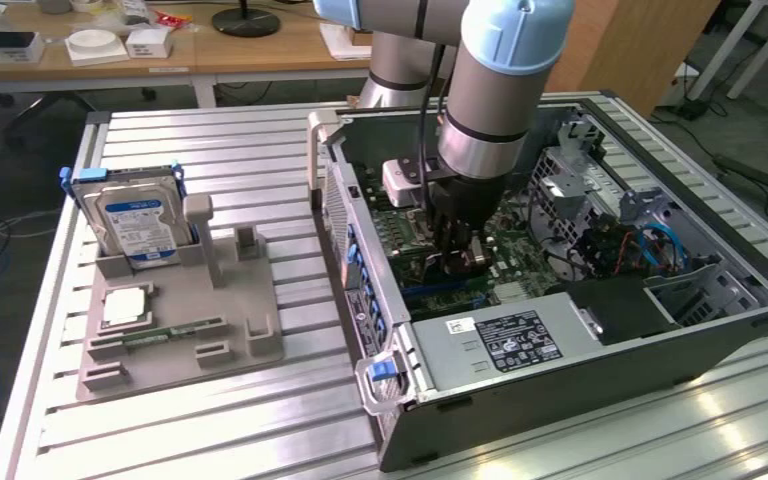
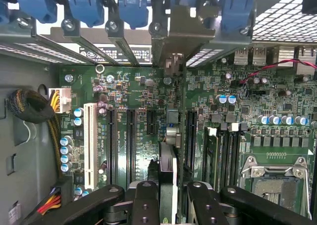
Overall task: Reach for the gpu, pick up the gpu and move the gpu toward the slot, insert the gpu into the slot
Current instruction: 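Insert the gpu into the slot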
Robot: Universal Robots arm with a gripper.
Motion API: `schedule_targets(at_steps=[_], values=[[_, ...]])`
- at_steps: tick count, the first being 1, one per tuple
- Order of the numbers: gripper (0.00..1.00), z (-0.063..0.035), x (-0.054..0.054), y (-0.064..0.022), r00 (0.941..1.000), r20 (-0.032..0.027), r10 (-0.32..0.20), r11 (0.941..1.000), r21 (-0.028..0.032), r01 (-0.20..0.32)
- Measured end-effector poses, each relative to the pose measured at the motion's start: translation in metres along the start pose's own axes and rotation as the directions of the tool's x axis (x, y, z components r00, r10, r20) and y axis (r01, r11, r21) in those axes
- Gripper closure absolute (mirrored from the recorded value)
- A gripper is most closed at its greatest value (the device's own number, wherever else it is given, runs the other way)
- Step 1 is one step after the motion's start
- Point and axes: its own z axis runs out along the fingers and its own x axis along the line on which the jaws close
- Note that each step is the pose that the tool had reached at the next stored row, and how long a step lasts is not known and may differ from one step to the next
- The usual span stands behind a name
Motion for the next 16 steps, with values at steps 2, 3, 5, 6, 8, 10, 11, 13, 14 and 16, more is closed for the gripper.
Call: schedule_targets(at_steps=[2, 3, 5, 6, 8, 10, 11, 13, 14, 16], values=[[0.73, 0.0001, 0.0, 0.0, 1.0, -0.0002, 0.004, 1.0, 0.0, -0.004], [0.73, 0.0002, 0.0, 0.0, 1.0, -0.0002, 0.006, 1.0, 0.0001, -0.006], [0.73, 0.0003, 0.0, 0.0, 1.0, -0.0002, 0.008, 1.0, 0.0002, -0.008], [0.73, 0.0003, -0.0001, 0.0, 1.0, 0.0, 0.009, 1.0, 0.0003, -0.009], [0.73, 0.0004, -0.0002, 0.0, 1.0, -0.0001, 0.009, 1.0, 0.0003, -0.009], [0.73, 0.0004, -0.0002, 0.0, 1.0, -0.0003, 0.009, 1.0, 0.0002, -0.009], [0.73, 0.0008, -0.0003, 0.0, 1.0, -0.0001, 0.009, 1.0, 0.0003, -0.009], [0.73, 0.0013, -0.0003, 0.0001, 1.0, -0.0003, 0.009, 1.0, 0.0003, -0.009], [0.73, 0.0015, -0.0003, 0.0002, 1.0, -0.0003, 0.009, 1.0, 0.0003, -0.009], [0.73, 0.0018, -0.0003, 0.0003, 1.0, -0.0003, 0.009, 1.0, 0.0002, -0.009]])
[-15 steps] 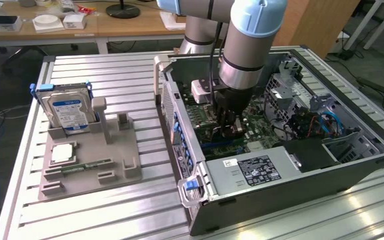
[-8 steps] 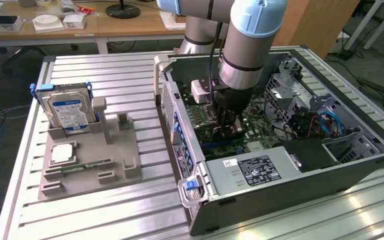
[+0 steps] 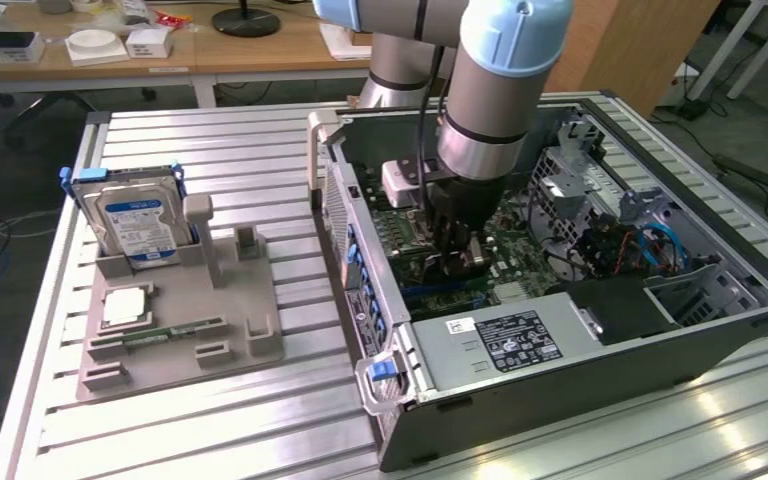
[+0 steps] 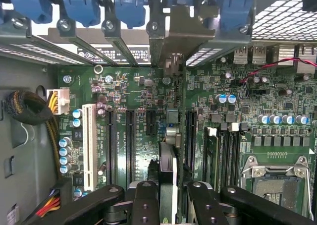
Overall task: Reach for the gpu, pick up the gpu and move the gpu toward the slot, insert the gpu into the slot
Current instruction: 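Insert the gpu into the slot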
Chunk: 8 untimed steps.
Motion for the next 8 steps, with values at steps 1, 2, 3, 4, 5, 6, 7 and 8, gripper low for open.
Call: schedule_targets(at_steps=[1, 2, 3, 4, 5, 6, 7, 8], values=[[0.73, 0.0002, 0.0, 0.0001, 1.0, 0.0, 0.0, 1.0, 0.0001, 0.0], [0.73, 0.0003, 0.0, 0.0004, 1.0, 0.0, 0.0, 1.0, 0.0001, 0.0], [0.73, 0.0006, 0.0, 0.0006, 1.0, 0.0001, 0.0, 1.0, 0.0001, 0.0], [0.73, 0.0008, 0.0, 0.0008, 1.0, 0.0001, 0.0, 1.0, 0.0001, 0.0], [0.73, 0.0009, 0.0, 0.0011, 1.0, 0.0001, 0.0, 1.0, 0.0001, 0.0], [0.73, 0.0011, 0.0, 0.0012, 1.0, 0.0, 0.0, 1.0, 0.0001, 0.0], [0.73, 0.0012, 0.0, 0.0013, 1.0, 0.0, 0.0, 1.0, 0.0001, 0.0], [0.73, 0.0013, 0.0, 0.0014, 1.0, 0.0, 0.0, 1.0, 0.0, 0.0]])
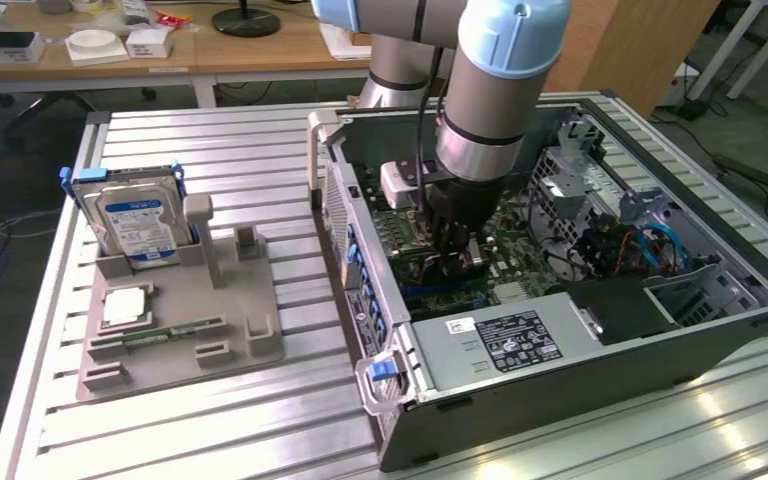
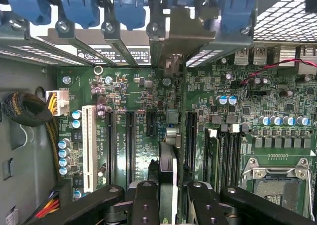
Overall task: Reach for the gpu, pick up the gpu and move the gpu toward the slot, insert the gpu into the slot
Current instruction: 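Insert the gpu into the slot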
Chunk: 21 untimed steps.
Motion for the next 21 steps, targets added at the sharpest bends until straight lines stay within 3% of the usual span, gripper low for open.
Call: schedule_targets(at_steps=[21], values=[[0.73, 0.0035, 0.0001, -0.0009, 1.0, -0.0001, 0.0, 1.0, -0.0009, 0.0]])
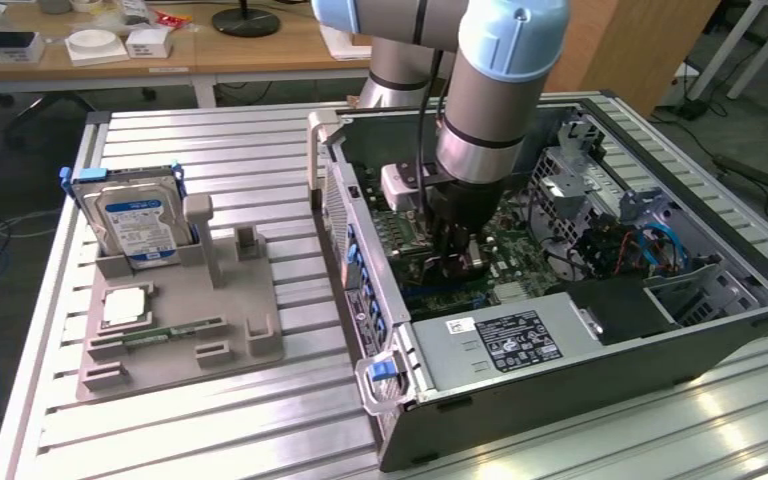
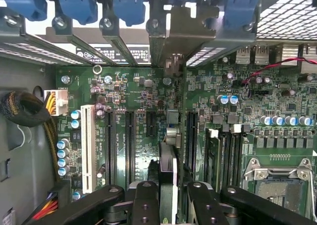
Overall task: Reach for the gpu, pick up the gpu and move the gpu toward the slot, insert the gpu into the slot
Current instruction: 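Insert the gpu into the slot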
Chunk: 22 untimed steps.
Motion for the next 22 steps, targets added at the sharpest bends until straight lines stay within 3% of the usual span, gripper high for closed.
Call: schedule_targets(at_steps=[22], values=[[0.73, 0.0016, 0.0, 0.0016, 1.0, 0.0001, 0.0, 1.0, -0.0012, 0.0]])
